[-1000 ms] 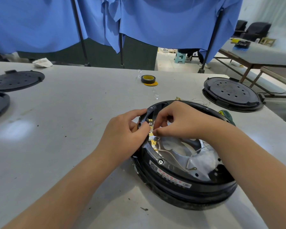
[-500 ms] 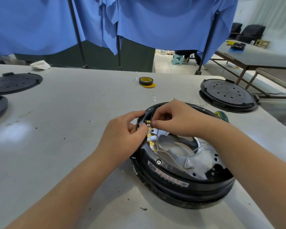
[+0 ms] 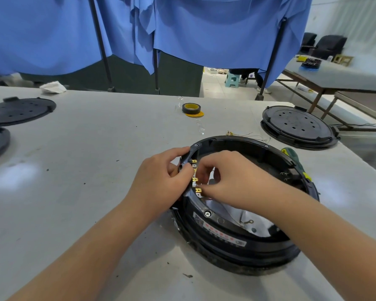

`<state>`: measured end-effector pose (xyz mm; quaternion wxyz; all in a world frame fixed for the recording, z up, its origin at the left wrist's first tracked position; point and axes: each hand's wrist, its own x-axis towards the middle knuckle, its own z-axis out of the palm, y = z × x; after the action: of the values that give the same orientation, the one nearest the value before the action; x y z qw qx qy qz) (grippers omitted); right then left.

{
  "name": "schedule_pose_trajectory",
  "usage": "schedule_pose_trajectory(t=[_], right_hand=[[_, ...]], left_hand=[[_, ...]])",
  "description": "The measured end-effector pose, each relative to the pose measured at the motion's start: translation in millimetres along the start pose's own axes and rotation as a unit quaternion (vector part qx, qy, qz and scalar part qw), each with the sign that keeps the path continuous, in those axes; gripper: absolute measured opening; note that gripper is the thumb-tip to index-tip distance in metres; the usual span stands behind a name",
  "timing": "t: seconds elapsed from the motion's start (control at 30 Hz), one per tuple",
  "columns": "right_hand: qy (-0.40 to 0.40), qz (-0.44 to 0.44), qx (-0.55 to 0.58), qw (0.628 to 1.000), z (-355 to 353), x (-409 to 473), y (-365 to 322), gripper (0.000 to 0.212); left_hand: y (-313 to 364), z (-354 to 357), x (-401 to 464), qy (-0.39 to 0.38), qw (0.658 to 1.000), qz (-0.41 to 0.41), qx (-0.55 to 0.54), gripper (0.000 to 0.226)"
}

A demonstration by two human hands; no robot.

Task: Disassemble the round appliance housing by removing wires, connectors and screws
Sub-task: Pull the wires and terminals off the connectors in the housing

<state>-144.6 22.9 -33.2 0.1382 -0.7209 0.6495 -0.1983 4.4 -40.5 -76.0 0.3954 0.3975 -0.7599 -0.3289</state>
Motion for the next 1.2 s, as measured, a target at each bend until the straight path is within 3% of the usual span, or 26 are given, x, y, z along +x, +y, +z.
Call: schedule_pose_trajectory(t=[0.23,0.67,0.83,1.03,1.2], right_hand=[[-0.002,-0.008,-0.024,1.000,5.5,-1.4,-0.4,0.012],[-0.015,-0.010,-0.047,0.999,6.0,-0.7,-3.0,0.037],[-0.007,-0.011,-0.040,0.999,5.2,-2.8,-2.5,0.036],[0.014,-0.022,-0.067,0.997,7.3,-5.4,-3.5,0.015],[0.016,-0.028,-0.084,0.996,7.7,-6.1,-5.8,0.012]], left_hand=[[-0.1,-0.4,-0.3,-0.003,1.000,0.007,0.003,0.038],[3.5,0.0,-0.2,-0.001,1.000,-0.007,0.011,0.042],[4.0,-0.1,-0.7,-0.002,1.000,-0.008,0.013,0.043],[3.9,-0.2,-0.7,-0.001,1.000,-0.007,0.016,0.043],[4.2,-0.4,-0.5,-0.001,1.000,-0.006,0.009,0.042]])
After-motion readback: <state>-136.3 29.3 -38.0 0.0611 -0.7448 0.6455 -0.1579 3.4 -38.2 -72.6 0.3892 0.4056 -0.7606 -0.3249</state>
